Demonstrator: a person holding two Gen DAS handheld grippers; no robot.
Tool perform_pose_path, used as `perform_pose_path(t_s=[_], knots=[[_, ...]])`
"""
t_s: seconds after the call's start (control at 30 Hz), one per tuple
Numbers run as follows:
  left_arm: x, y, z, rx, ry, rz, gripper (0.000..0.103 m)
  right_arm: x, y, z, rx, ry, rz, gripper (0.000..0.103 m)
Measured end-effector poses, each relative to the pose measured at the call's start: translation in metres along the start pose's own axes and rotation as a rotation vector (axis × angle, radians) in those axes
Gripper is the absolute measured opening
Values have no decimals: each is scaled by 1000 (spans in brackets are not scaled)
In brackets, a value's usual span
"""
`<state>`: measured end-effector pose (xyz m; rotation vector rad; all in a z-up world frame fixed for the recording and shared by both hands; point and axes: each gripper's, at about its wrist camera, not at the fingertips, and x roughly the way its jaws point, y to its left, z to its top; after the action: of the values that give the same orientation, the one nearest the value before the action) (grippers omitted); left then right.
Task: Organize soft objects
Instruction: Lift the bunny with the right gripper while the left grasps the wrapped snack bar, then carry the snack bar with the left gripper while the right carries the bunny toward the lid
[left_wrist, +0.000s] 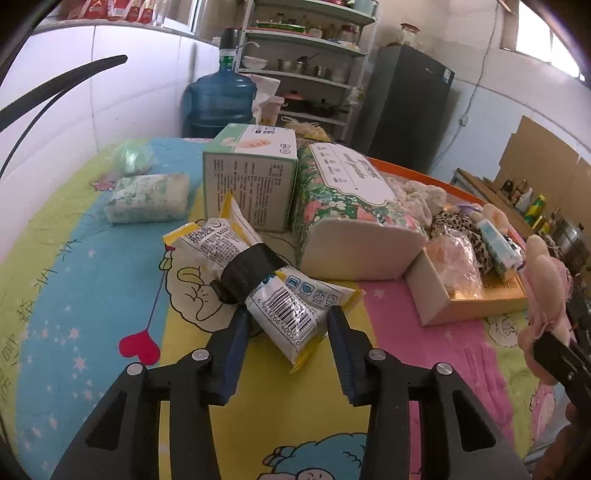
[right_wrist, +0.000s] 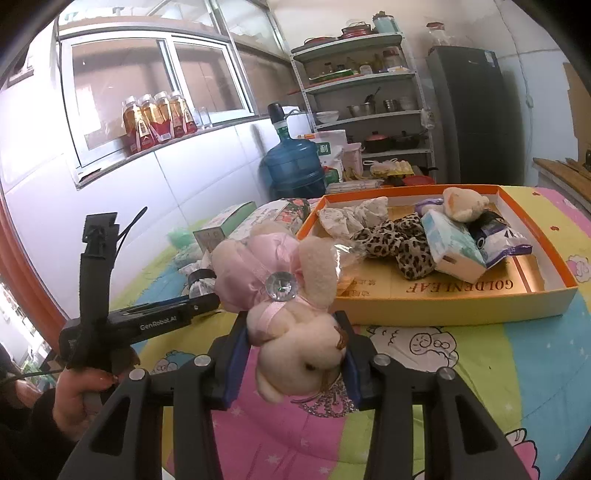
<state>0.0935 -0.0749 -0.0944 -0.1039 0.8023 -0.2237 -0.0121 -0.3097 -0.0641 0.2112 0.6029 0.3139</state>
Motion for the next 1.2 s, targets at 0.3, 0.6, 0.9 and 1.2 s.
perform_pose_path(t_s=[0.3,0.6,0.9,1.2], knots=[[-21,7,-8,0,-30,-12,42,2,3,1,-8,-3,9,44],[-46,11,-7,8,-84,-11,38,-4,11,5,-25,-16,10,44],[-72,1,-3,36,-141,-28,36,-19,17,11,-46,-53,-3,44],[-92,-21,6,102,-200,-44,11,-35,7,18,-37,-95,-31,44]])
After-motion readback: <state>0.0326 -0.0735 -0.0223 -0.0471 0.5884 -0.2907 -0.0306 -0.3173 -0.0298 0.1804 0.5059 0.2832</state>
